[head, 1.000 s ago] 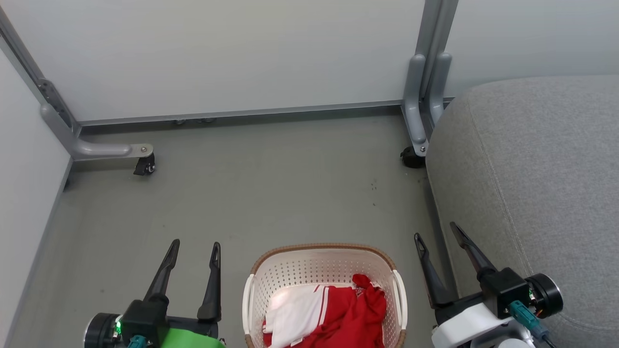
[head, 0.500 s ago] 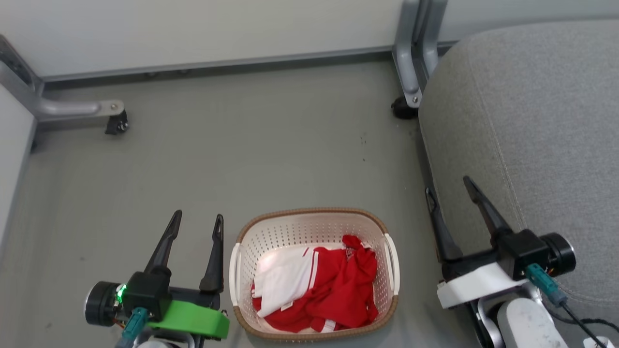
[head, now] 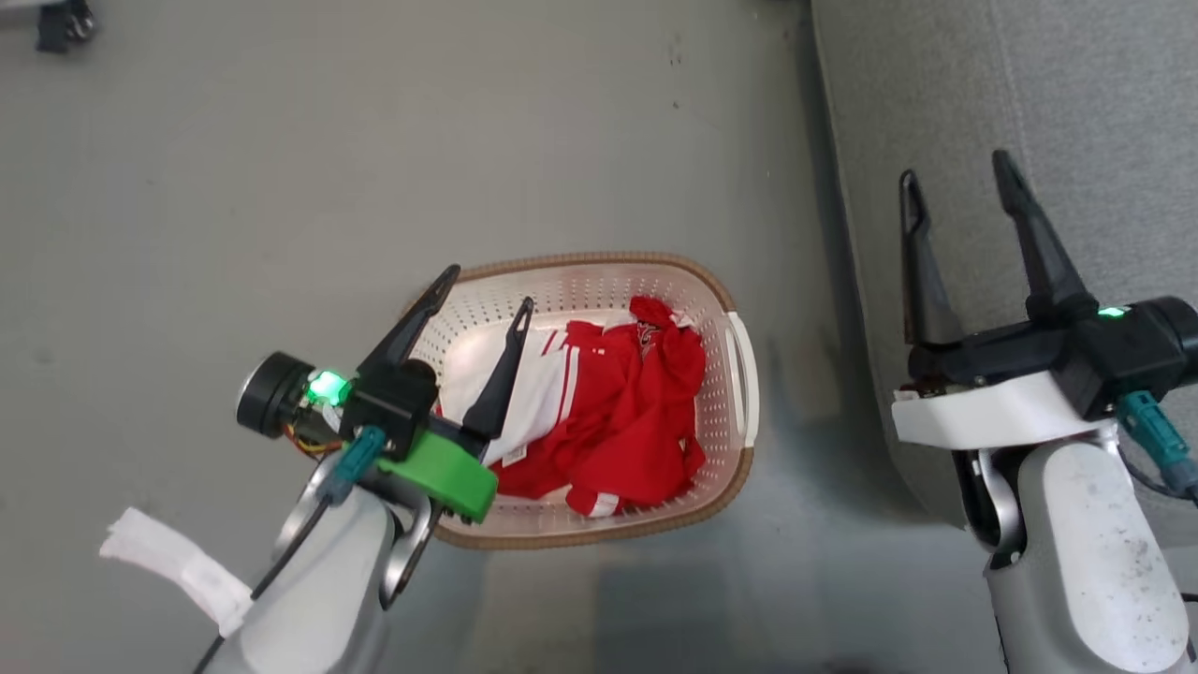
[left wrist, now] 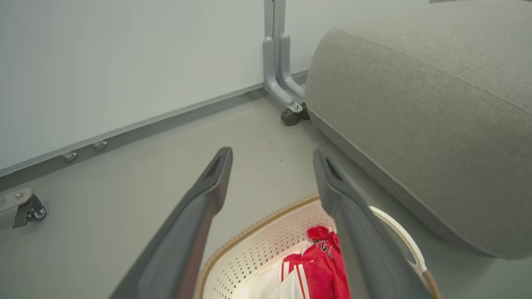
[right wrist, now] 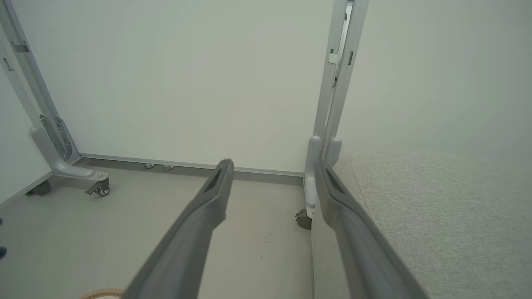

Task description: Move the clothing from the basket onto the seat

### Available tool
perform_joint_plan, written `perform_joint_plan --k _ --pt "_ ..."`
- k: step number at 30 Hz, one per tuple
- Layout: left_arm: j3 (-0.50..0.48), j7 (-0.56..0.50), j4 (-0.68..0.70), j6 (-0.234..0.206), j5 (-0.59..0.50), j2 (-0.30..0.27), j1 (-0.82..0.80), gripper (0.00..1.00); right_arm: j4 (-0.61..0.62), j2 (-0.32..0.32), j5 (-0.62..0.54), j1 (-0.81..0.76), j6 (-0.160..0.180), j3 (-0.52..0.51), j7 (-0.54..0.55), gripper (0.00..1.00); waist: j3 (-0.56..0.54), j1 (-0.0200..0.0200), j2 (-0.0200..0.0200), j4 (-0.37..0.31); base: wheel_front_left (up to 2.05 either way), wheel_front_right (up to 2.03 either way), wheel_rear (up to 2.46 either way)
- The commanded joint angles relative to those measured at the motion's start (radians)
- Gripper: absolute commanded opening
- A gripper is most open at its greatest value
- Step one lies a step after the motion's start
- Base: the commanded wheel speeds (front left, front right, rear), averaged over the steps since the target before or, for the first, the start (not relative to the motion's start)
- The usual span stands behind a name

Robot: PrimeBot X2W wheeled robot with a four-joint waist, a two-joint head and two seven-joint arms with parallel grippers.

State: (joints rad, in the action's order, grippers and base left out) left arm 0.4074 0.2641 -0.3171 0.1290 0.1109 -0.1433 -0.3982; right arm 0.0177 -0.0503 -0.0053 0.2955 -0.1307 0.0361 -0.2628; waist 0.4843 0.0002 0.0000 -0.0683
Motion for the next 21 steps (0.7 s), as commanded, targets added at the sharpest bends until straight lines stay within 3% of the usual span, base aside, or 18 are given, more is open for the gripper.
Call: perform_joint_plan --k 1,6,11,21 --pt "0.034 0.0 -0.048 0.002 0.017 -0.019 -0.068 1.0 0.02 0.0 0.001 0.03 0.0 -0.008 -0.003 1.0 0.204 -0.0002 0.0 -0.027 0.0 0.0 0.0" --pt "0.185 0.0 -0.204 0.002 0.047 -0.064 -0.24 1.0 0.091 -0.001 0.013 0.073 0.0 -0.048 -0.003 1.0 0.307 -0.0002 0.0 -0.049 0.0 0.0 0.0" --pt "0.356 0.0 -0.346 0.003 0.008 -0.099 -0.398 1.0 0.141 -0.001 0.015 0.1 0.0 -0.078 -0.003 1.0 0.391 -0.0002 0.0 -0.076 0.0 0.0 0.0" --pt "0.615 0.0 -0.646 0.003 -0.018 -0.095 -0.613 1.0 0.163 -0.001 0.022 0.115 0.0 -0.053 -0.003 1.0 0.486 -0.0002 0.0 -0.119 0.0 0.0 0.0"
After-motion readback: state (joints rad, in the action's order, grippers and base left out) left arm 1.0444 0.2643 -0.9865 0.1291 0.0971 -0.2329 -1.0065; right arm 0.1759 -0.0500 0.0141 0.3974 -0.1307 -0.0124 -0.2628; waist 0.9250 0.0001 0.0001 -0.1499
